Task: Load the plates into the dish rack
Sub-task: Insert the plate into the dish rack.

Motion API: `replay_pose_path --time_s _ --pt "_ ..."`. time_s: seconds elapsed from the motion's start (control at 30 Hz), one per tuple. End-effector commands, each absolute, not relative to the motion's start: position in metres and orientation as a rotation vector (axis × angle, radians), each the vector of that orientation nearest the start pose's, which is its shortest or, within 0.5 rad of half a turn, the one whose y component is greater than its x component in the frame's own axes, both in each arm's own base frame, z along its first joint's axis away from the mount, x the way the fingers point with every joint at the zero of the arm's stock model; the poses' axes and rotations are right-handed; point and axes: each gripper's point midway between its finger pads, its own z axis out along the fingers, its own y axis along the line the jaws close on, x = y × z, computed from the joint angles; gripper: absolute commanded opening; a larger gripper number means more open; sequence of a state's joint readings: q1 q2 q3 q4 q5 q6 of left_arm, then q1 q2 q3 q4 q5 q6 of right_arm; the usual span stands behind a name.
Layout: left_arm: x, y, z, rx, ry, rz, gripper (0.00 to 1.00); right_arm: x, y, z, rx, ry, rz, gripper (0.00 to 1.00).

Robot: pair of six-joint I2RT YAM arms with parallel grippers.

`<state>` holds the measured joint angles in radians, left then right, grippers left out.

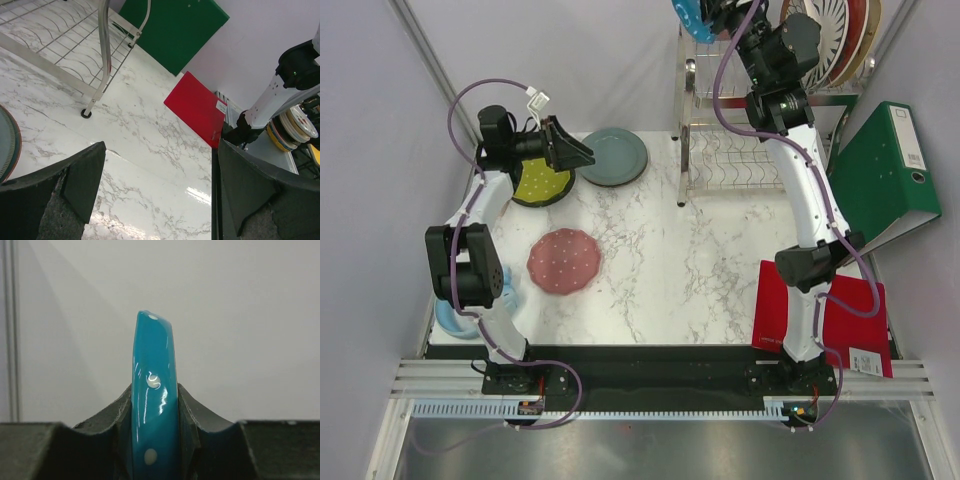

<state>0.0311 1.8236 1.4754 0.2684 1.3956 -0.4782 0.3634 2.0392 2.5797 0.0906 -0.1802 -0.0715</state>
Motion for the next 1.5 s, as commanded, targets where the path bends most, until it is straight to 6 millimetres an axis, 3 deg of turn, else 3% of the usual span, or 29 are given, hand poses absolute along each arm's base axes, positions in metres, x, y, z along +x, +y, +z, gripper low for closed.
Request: replay_pose_path --time_s 0.0,0.1,0.13,0.2,0.43,0.9,1.47 --pt "0.421 -0.171 0.289 0.745 1.643 -1.454 1.00 0.409 0.152 0.749 -0.200 0.535 0.120 0.00" --pt "0.423 -0.170 0.284 0.718 1.657 -1.429 1.00 0.418 0.137 0.741 -0.193 0.578 0.006 0.00" --pt "0.419 -0.183 0.284 0.730 1.658 -1.426 1.00 0.419 0.128 0.741 -0.189 0.591 -0.022 0.00" --pt "0.420 -0.185 0.278 0.713 1.684 -1.397 1.00 0.430 0.120 0.730 -0.187 0.649 -0.051 0.00" --pt "0.411 -0.194 0.288 0.743 1.661 -1.344 1.00 0.434 0.080 0.714 -0.166 0.773 -0.173 0.00" --pt "0.408 -0.201 0.286 0.764 1.657 -1.382 1.00 0.485 0.047 0.654 -0.179 0.980 -0.237 0.00" --pt "0.413 -0.207 0.276 0.767 1.663 -1.416 1.00 0.488 0.017 0.673 -0.110 0.902 -0.390 0.00"
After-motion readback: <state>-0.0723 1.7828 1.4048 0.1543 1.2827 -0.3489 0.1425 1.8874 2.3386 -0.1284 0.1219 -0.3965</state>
